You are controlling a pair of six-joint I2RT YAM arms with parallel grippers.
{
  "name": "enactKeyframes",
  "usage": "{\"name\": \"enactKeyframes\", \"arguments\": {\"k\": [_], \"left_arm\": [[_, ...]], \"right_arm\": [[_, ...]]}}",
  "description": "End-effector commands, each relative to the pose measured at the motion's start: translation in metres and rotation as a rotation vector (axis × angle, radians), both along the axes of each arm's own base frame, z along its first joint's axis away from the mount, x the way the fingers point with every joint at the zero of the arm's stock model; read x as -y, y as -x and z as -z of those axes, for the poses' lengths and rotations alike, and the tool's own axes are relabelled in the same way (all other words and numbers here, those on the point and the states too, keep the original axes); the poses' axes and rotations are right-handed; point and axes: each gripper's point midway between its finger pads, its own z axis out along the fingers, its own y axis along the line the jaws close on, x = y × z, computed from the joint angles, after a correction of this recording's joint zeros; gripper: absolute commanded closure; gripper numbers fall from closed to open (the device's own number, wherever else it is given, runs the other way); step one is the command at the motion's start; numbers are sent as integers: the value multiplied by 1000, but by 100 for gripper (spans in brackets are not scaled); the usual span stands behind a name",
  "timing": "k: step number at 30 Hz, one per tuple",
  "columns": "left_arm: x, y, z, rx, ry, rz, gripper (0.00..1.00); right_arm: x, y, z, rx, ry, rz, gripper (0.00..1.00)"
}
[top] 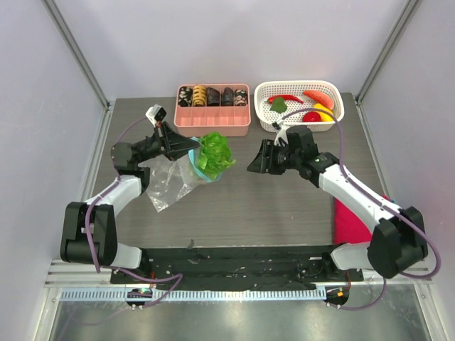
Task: Place the food in the zip-top bag and seal the zipper
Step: Place the fake vegetable in the zipper food storage bag.
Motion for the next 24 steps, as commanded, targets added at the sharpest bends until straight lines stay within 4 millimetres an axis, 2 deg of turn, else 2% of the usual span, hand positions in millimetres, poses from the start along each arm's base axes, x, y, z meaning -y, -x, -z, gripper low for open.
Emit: {"name": "enactKeyframes", "arguments": {"k": [1, 2, 13, 17, 24], "left_arm": [[-4, 24, -41, 287, 54, -7, 100], [-4, 24, -41, 287, 55, -10, 100], [-4, 23, -41, 275, 58, -8, 100], [-4, 24, -41, 274, 56, -4, 100], [-4, 24, -41, 273, 57, -3, 100]], "right_arm": [[-42, -1, -24, -86, -289, -32, 48], [-48, -4, -27, -70, -306, -44, 49], [-83, -17, 0, -163, -348, -64, 52], [-92, -20, -3, -199, -401, -58, 52], [-104, -13, -13, -216, -469, -96, 52]]}}
